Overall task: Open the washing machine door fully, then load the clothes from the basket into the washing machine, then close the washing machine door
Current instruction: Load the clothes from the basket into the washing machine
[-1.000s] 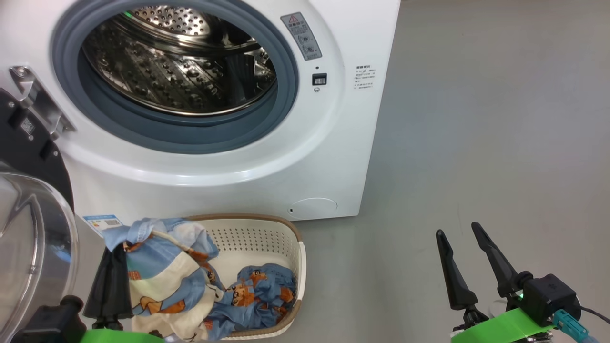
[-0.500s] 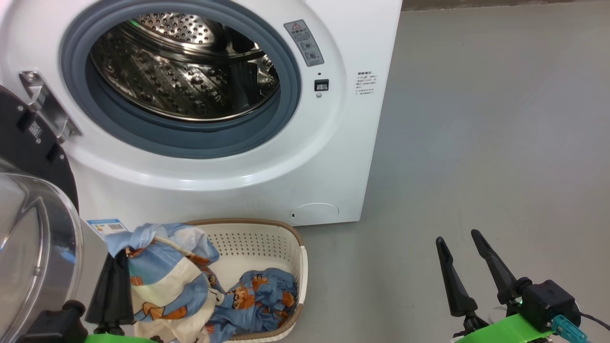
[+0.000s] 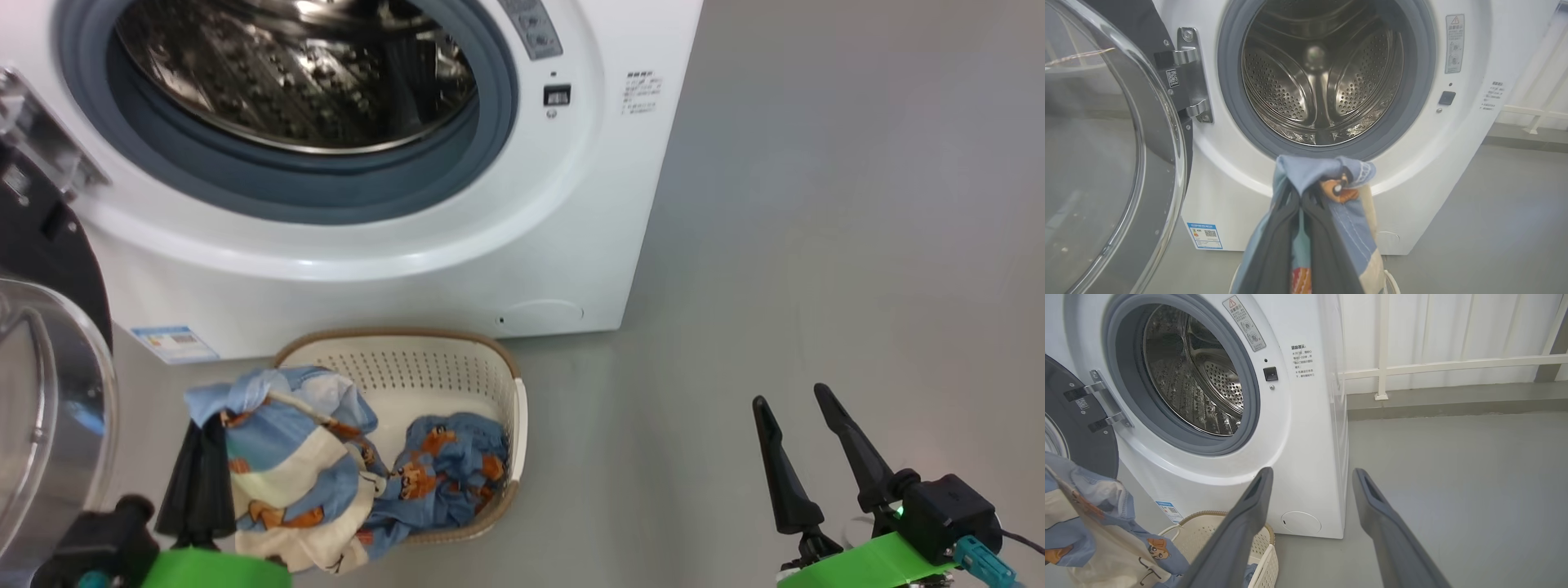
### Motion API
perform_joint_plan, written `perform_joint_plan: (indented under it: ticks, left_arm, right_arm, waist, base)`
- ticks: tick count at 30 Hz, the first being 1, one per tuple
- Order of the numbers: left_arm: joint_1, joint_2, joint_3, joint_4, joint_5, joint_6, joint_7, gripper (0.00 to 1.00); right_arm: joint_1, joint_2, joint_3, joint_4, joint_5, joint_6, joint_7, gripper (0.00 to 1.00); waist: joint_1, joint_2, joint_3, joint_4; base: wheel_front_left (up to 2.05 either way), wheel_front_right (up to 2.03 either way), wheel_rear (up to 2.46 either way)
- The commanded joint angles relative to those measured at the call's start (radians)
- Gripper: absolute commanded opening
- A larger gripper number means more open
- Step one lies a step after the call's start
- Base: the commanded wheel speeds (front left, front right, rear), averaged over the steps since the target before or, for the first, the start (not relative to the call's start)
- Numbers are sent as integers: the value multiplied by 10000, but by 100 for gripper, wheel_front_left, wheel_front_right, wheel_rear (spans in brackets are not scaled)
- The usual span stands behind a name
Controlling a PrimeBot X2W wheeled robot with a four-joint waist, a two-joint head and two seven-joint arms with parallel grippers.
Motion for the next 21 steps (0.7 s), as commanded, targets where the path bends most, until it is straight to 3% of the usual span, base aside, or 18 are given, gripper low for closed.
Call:
perform_joint_plan:
  ticks: [1,8,21]
  left_arm:
    - [-670,181,250,-81,-40,-79,-45,0]
    - [-2524,188,45,1084,-231,-491,-77,0]
    - [-6924,1001,-146,3873,-37,-989,251,0]
  right_arm:
    - [-285,-4,175,-297,23,16,-47,100]
    - [-815,-4,247,-489,-12,16,-47,100]
    - [-1775,-4,670,-550,111,16,-47,100]
  waist:
    - [1,0,764,54]
    - [1,0,2102,-21]
    - [1,0,3525,-784]
  base:
    - [0,0,0]
    - [0,0,0]
    - [0,0,0]
